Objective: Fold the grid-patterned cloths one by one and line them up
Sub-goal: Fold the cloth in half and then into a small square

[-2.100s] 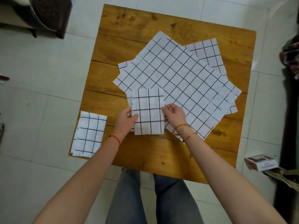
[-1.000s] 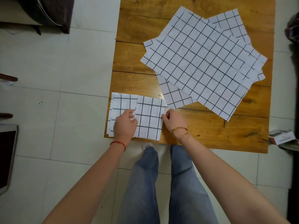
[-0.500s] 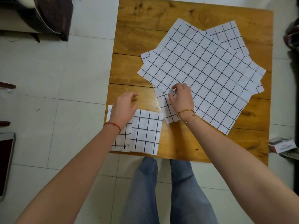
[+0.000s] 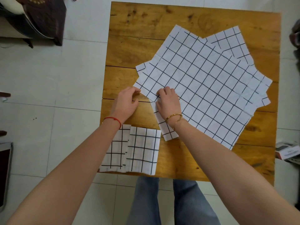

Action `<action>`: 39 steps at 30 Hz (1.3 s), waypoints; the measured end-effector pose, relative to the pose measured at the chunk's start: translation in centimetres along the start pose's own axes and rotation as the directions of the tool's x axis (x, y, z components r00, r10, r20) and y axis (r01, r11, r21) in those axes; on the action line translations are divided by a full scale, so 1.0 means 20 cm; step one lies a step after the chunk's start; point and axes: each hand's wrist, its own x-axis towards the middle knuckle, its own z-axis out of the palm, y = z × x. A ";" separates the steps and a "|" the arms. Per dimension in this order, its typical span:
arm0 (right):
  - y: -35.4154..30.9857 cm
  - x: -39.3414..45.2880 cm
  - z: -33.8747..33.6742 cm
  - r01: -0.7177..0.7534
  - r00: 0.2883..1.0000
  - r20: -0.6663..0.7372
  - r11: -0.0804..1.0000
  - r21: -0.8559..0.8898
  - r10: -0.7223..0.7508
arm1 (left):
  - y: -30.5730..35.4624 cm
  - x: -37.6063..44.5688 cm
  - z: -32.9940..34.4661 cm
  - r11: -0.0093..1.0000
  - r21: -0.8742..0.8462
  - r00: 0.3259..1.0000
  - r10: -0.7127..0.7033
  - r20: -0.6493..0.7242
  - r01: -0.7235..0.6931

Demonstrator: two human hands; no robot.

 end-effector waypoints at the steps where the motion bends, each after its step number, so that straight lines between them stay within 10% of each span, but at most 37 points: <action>1: 0.00 0.01 0.01 0.001 1.000 -0.012 1.000 -0.004 -0.001 | 0.00 0.01 0.00 1.000 0.002 1.000 0.002 0.006 -0.002; 18: 0.19 -0.18 -0.32 -0.019 0.991 -0.112 0.888 0.460 0.079 | 0.25 0.10 -0.08 0.981 0.047 0.977 0.194 -0.093 -0.190; 39: 0.36 -0.41 -1.35 0.181 0.932 -0.353 0.945 0.273 -0.077 | 1.17 -0.05 -0.35 0.841 0.120 0.849 0.524 0.067 -0.528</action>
